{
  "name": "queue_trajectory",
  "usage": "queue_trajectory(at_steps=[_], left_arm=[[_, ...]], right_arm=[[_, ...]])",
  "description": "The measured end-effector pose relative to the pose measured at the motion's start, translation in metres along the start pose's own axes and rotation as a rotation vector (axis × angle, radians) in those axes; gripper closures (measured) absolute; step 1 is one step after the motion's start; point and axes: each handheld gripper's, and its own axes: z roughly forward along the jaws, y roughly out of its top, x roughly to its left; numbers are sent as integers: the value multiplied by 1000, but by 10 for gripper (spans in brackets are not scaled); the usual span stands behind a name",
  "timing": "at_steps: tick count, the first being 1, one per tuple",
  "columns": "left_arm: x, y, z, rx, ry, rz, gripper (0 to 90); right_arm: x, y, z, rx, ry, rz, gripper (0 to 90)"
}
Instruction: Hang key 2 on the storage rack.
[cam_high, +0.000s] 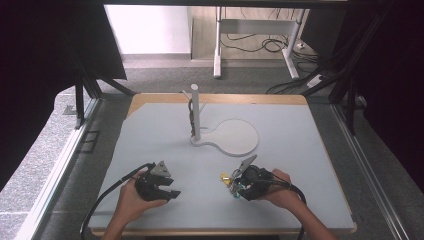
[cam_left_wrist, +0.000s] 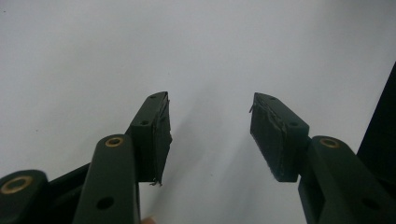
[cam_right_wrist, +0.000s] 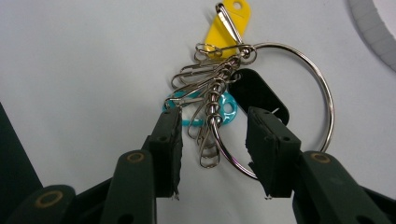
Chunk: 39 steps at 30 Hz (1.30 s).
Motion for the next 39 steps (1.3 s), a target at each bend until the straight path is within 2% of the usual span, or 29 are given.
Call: queue_trajectory(at_steps=[5,14,22,26,27,39], left_arm=[[0,-1,-1,1,-4,1,478],[3,-5,3,-3,-21,-24,477],[1,-5,11,23,-34,-20,475],[-2,-6,24,79,-61,-10,457],[-4,-6,24,65,-55,-2,435],[-3,-6,24,66,-54,-4,445]], right_arm=[[-1,1,-1,8,-8,-4,573],[-2,4,5,16,-8,-21,571],[-4,3,8,18,-11,-17,579],[-5,2,8,17,-15,-19,580],[-5,2,9,16,-15,-20,580],[-10,1,12,27,1,-14,614]])
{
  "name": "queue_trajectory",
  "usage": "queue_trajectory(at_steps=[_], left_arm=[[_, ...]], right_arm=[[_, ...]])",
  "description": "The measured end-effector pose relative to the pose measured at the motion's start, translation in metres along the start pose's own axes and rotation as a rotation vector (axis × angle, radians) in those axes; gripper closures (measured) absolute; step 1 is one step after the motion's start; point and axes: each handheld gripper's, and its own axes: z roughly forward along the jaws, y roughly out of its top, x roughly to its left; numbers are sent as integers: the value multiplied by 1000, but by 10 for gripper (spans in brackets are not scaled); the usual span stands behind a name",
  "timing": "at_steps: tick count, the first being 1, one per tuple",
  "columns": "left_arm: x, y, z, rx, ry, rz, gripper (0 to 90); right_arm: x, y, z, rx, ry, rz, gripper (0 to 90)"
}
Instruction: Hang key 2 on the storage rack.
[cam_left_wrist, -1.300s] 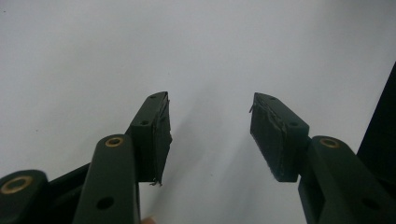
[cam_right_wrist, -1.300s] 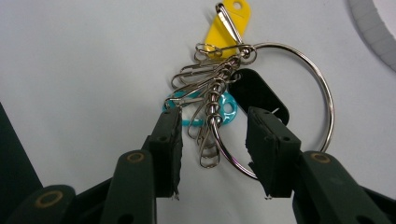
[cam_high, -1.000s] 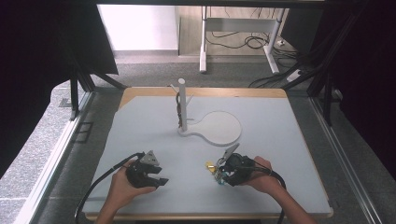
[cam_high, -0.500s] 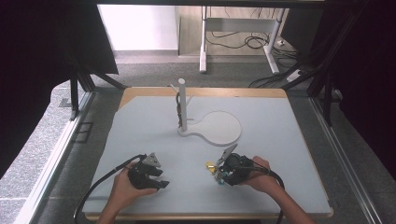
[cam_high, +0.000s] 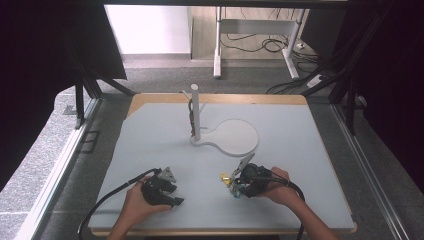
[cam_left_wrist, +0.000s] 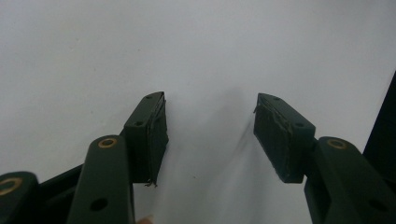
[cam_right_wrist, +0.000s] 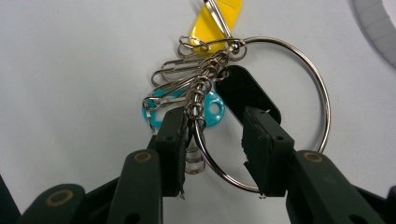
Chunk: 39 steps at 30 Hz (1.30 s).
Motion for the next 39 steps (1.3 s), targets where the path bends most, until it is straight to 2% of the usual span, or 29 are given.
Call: queue_trajectory(at_steps=[5,17,22,24,27,30,36,39], left_arm=[[0,0,0,0,-1,0,443],[0,0,0,2,-1,-2,443],[0,0,0,3,-4,-8,443],[0,0,0,3,-4,-7,443],[0,0,-1,4,-5,-7,443],[0,-1,-1,7,-4,-4,443],[0,-1,-2,1,-1,-12,443],[0,-1,-2,1,-1,-12,444]], right_arm=[[-2,0,0,8,7,1,630],[-3,7,1,67,38,-2,692],[-5,11,2,105,76,9,786],[-5,12,3,108,79,6,791],[-6,12,2,113,92,2,771],[-11,11,-3,87,103,4,722],[-23,5,-15,74,107,19,706],[-25,1,-15,88,117,-4,696]])
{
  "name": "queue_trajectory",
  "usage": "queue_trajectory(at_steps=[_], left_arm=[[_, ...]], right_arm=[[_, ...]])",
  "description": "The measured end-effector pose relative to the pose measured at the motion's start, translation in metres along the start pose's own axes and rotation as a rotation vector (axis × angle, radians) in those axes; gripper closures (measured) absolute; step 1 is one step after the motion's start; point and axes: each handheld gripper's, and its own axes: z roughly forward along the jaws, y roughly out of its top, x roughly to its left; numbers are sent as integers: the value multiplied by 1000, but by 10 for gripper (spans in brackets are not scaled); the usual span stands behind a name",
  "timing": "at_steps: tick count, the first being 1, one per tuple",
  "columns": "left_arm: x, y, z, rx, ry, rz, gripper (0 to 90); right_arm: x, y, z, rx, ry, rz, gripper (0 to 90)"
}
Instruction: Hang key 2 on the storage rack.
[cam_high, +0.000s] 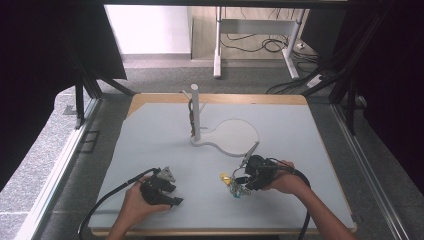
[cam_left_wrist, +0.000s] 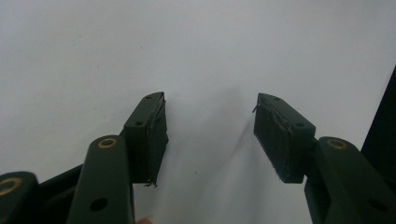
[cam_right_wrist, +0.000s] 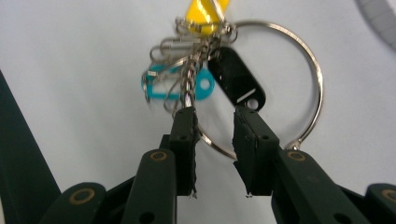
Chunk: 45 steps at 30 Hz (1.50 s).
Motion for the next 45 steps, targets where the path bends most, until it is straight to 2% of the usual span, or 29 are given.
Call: queue_trajectory(at_steps=[4,5,6,7,8,9,10,11,14,16,18,20,22,25,26,27,30,31,35,40,42,43,45], left_arm=[[0,0,0,-1,-1,-1,444],[0,0,0,-1,-2,-3,444],[0,0,0,0,-1,-4,444],[0,0,0,0,0,-3,444],[0,0,0,0,1,-1,444],[0,0,0,0,1,-1,444],[0,0,0,1,2,-1,444],[0,0,0,1,2,-1,444],[0,0,-1,-1,1,-1,444],[0,0,0,-1,-1,-6,444],[1,0,-1,6,2,5,444],[1,-1,-2,-7,2,-1,445],[1,-1,-3,-10,1,-5,445],[1,-1,-4,-10,3,-8,445],[1,-1,-4,-10,3,-7,445],[1,-1,-4,-10,5,-6,445],[1,-1,-5,-18,4,-9,445],[2,-1,-7,-7,5,7,445],[3,-2,-8,-15,6,5,445],[2,-2,-9,-15,7,2,445],[2,-2,-9,-18,7,3,445],[2,-2,-9,-17,7,2,445],[2,-2,-9,-20,7,0,446]], right_arm=[[2,-2,8,33,-6,-38,655],[3,-1,13,45,-14,-65,645],[3,-1,13,45,-14,-65,645],[5,1,17,66,-25,-100,648],[5,1,17,66,-25,-100,648],[6,2,19,74,-27,-116,668],[6,4,21,85,-14,-127,738],[6,4,21,85,-14,-127,738],[6,6,21,99,13,-135,845],[7,7,20,111,13,-126,866],[7,8,19,110,20,-104,869],[4,9,13,75,50,-56,872],[3,9,10,63,61,-42,873],[-1,10,-2,5,105,5,874],[-3,11,-10,-27,136,37,875],[-3,11,-10,-27,136,37,875],[-5,12,-24,-76,160,59,878],[-6,13,-28,-93,166,64,880],[-11,16,-44,-135,166,92,883],[-12,21,-54,-134,175,97,884],[-13,24,-58,-112,178,94,884],[-13,27,-62,-83,171,86,884],[-13,29,-64,-71,167,85,884]])
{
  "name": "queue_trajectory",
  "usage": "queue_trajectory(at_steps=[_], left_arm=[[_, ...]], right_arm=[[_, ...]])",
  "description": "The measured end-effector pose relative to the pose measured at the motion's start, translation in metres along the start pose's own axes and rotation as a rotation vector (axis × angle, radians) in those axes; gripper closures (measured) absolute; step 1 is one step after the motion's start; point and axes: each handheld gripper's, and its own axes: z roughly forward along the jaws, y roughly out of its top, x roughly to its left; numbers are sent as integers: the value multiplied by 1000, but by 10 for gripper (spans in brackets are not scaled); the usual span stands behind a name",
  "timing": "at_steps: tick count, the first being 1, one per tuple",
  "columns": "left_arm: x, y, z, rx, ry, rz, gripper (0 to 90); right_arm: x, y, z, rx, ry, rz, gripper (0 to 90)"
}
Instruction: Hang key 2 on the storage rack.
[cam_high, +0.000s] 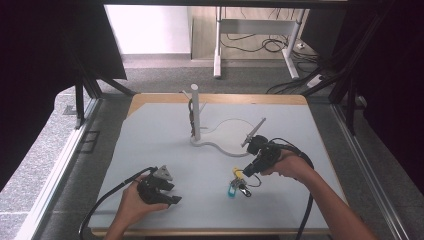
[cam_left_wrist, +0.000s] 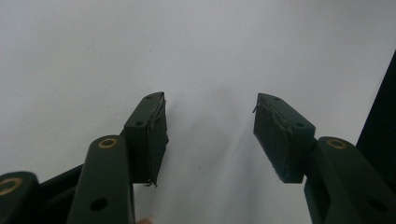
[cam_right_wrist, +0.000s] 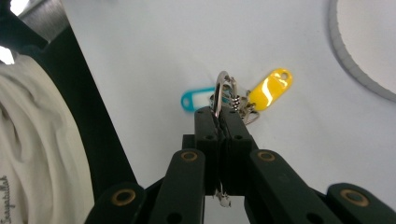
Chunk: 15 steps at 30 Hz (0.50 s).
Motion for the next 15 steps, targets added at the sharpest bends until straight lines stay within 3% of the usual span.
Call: queue_trajectory(at_steps=[6,15], left_arm=[[0,0,0,-4,-1,-1,445],[1,-1,-2,-11,-2,-2,445]], right_arm=[[2,13,-13,63,-49,2,884],[3,25,-24,55,-57,4,884]])
